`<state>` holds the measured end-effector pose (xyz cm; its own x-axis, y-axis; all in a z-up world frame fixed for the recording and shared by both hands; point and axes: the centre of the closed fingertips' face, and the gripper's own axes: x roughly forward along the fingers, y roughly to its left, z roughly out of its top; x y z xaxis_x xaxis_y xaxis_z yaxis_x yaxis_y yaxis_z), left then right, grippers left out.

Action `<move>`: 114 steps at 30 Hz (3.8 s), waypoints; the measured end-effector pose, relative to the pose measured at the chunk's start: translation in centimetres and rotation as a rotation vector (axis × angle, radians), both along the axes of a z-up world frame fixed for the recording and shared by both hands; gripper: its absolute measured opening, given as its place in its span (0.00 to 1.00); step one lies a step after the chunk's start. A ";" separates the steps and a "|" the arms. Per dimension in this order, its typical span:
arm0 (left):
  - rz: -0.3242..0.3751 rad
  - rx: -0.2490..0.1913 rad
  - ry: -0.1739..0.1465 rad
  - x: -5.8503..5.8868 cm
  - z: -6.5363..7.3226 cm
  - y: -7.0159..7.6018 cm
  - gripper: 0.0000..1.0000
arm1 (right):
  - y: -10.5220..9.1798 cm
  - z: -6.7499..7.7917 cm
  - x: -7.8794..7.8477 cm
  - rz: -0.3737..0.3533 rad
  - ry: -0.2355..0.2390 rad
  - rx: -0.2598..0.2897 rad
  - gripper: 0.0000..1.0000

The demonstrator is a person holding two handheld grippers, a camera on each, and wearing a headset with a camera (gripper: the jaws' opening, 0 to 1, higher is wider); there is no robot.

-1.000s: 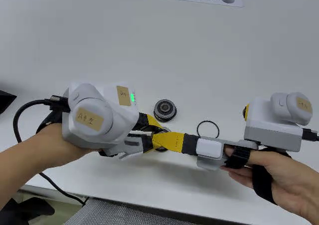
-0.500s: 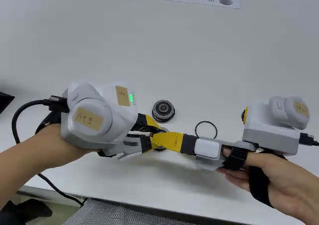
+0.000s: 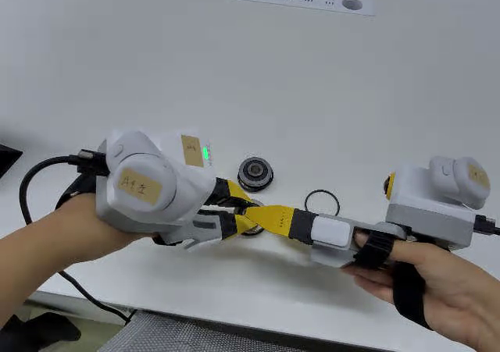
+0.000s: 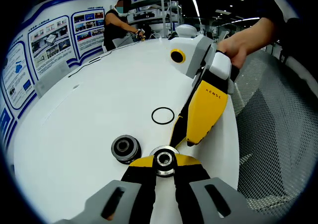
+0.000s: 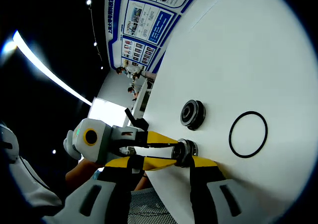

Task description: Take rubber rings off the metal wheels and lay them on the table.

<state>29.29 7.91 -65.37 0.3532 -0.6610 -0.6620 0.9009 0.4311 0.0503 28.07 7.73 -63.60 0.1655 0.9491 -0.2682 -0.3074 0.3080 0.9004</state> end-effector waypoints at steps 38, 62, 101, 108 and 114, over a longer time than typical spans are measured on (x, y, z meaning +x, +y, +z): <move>-0.010 0.018 0.005 0.0 0.0 -0.1 0.13 | -1.4 -2.8 1.2 -0.082 0.059 -0.155 0.02; -0.017 0.034 -0.001 -0.1 -0.1 -0.1 0.13 | -0.7 -2.0 0.9 -0.070 -0.001 -0.205 0.00; -0.019 0.024 -0.011 -0.2 0.0 -0.1 0.13 | 0.2 -0.7 0.0 -0.021 0.014 -0.128 0.01; -0.021 0.031 -0.014 -0.2 0.0 -0.1 0.13 | -0.1 -0.7 0.2 -0.034 0.017 -0.131 0.01; -0.013 0.041 -0.025 -0.2 0.0 -0.1 0.13 | 0.0 -1.0 0.3 -0.053 0.021 -0.146 0.01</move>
<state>29.04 7.86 -65.37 0.3611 -0.6382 -0.6799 0.9048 0.4161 0.0900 28.41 7.76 -64.59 0.2076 0.8898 -0.4064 -0.2687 0.4513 0.8509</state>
